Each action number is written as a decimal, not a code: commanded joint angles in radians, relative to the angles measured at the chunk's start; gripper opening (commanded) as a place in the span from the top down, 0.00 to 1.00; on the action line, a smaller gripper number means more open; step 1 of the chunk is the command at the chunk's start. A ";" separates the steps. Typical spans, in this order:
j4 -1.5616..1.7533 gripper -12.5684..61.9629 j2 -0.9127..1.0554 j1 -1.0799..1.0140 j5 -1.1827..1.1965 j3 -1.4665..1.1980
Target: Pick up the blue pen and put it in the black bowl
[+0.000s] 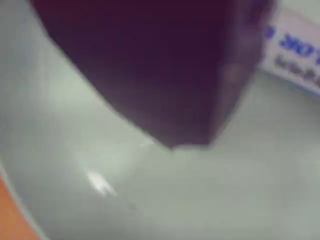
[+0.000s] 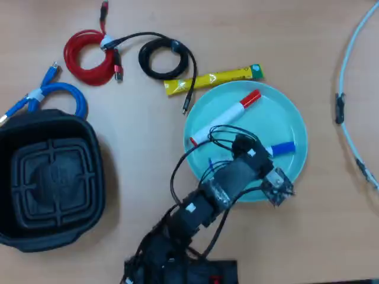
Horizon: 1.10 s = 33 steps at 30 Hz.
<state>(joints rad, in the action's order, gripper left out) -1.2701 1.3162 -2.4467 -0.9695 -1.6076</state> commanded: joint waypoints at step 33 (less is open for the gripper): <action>-0.006 0.37 -0.072 0.087 0.150 0.114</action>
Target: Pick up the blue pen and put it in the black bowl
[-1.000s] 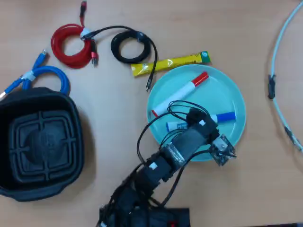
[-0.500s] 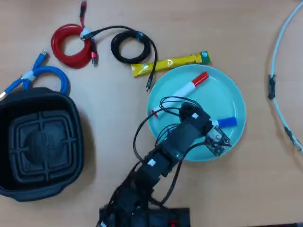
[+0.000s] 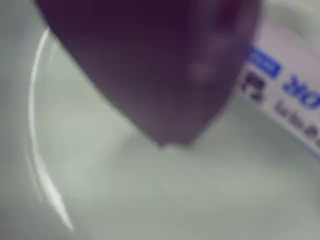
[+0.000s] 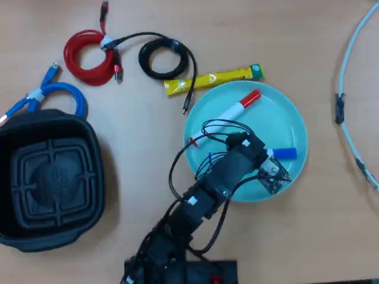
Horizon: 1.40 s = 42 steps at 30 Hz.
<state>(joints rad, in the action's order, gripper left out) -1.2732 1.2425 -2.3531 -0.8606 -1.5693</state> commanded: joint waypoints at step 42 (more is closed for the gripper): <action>0.023 0.94 0.592 0.492 0.347 0.176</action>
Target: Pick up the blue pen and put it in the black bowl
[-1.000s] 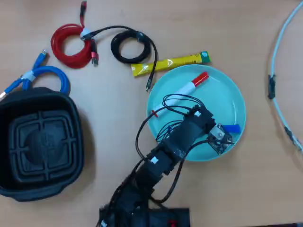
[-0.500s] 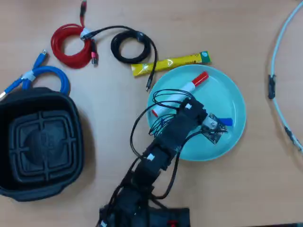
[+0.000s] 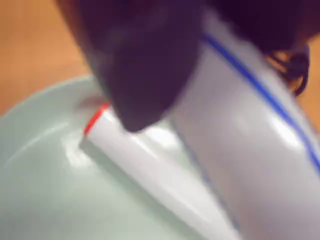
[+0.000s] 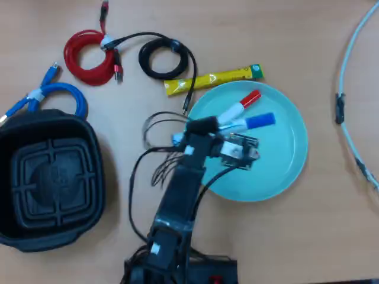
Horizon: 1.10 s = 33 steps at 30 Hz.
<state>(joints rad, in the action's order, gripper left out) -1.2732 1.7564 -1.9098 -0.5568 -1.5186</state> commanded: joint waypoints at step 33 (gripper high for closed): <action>0.618 0.94 0.153 1.232 0.710 -0.109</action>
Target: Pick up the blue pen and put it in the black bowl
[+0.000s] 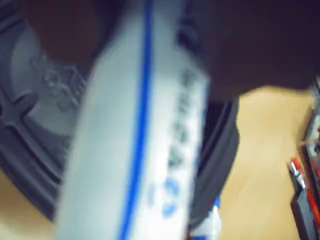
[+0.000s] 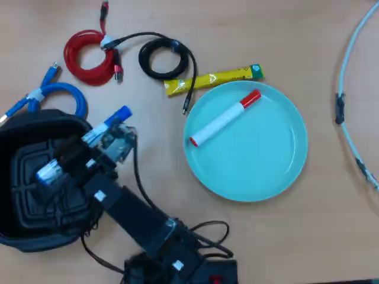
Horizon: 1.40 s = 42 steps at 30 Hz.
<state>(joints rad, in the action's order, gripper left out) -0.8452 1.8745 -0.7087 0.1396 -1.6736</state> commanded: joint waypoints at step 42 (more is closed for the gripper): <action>1.146 0.94 -0.396 0.347 0.006 -0.221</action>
<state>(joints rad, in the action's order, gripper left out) 0.1595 1.4834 -0.3758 0.1411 -2.1430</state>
